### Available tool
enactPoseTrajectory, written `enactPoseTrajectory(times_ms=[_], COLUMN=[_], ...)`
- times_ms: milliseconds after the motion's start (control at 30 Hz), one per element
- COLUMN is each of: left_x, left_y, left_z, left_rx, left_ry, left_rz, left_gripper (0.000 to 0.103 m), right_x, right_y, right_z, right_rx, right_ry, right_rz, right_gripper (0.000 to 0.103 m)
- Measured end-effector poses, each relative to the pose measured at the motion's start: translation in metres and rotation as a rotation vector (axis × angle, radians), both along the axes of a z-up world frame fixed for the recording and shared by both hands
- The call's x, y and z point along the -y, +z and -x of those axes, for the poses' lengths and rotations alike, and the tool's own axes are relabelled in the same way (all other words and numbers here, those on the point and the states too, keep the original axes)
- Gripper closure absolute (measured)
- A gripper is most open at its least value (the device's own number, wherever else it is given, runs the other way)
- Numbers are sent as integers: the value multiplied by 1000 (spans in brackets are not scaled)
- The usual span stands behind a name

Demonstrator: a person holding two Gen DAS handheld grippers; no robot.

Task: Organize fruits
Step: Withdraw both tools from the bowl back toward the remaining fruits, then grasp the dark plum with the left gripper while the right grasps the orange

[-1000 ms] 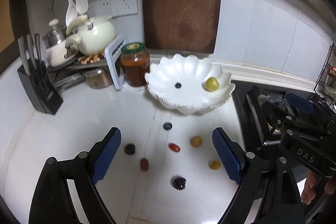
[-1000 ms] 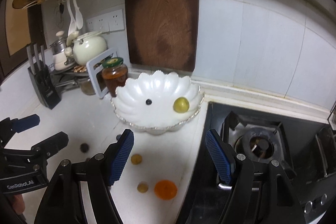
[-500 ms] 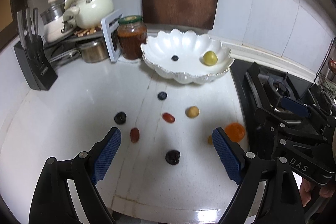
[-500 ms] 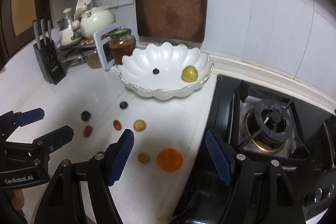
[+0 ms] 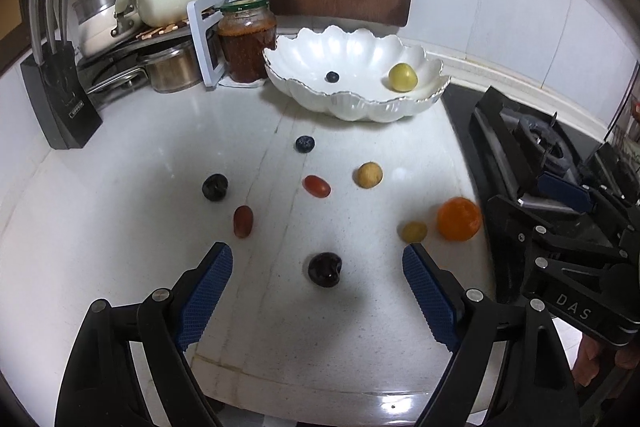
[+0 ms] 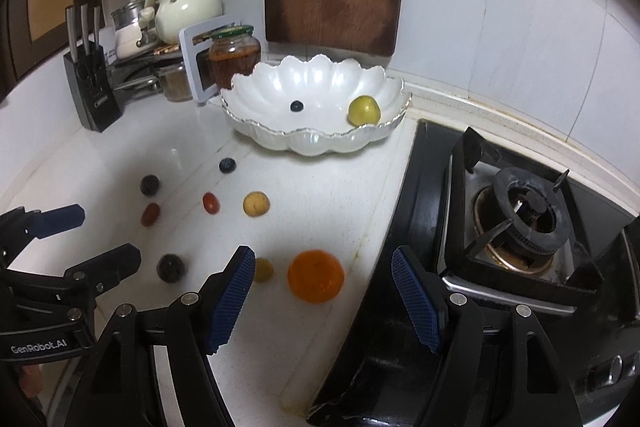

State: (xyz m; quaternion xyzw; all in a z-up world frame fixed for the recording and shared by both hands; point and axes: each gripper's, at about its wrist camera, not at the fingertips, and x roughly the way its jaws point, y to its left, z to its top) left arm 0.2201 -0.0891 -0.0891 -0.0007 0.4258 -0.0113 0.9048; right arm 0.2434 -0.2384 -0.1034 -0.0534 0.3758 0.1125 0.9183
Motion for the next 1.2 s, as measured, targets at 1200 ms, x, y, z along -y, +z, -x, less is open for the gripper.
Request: enactPoseTrajectory(times_ms=[1200], left_x=[8], left_y=[-68], left_z=[-22], left_rx=[-59], left_ry=[12], left_rz=[0], left_gripper=[54], right_x=[-4], right_y=[-62], right_z=[-29], right_rx=[-98], right_ry=[51], right_rz=[13], right_gripper=[50])
